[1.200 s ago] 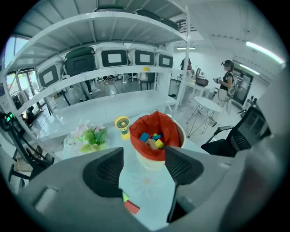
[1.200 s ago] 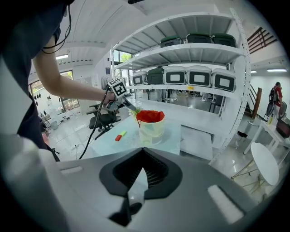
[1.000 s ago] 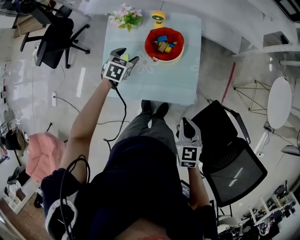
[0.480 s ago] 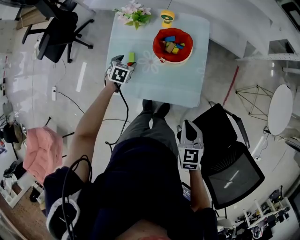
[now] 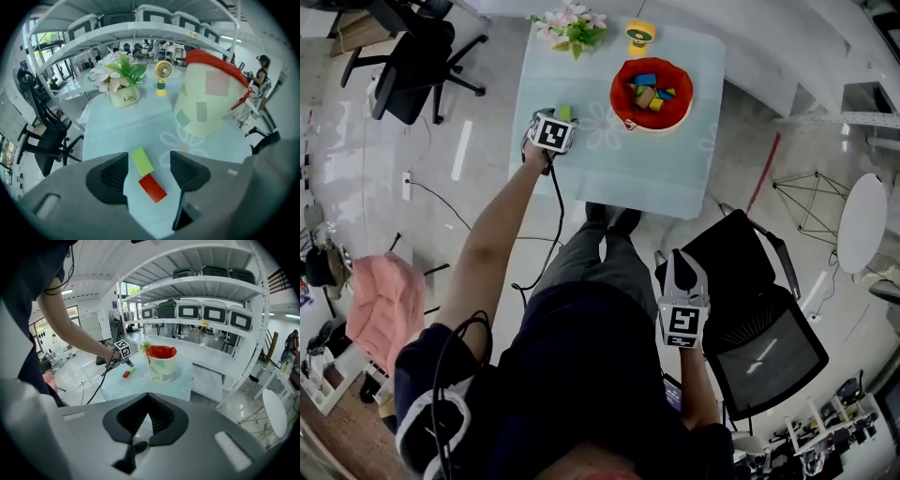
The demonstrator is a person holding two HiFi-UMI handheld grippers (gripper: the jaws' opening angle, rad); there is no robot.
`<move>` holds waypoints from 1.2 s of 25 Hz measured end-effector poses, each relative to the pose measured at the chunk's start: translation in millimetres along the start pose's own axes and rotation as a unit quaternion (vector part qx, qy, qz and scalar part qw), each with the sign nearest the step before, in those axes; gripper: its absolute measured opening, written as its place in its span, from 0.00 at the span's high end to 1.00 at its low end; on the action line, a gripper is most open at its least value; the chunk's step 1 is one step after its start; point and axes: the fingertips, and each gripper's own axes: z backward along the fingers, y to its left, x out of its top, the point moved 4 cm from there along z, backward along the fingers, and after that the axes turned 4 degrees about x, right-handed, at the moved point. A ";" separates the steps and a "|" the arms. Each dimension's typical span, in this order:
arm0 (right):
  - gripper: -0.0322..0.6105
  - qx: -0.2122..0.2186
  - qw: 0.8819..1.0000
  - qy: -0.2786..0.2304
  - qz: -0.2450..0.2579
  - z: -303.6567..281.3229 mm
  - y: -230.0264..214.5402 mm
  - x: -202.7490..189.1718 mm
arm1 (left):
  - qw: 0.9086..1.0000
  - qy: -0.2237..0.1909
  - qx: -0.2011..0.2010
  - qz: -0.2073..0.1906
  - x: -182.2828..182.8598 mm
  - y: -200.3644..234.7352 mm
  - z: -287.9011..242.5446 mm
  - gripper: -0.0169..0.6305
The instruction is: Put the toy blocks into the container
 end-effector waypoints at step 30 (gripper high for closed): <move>0.95 0.000 1.000 0.021 -0.019 -14.8 -2.8 -3.2 | 0.991 0.037 -0.011 0.131 -19.7 14.8 -59.3 0.69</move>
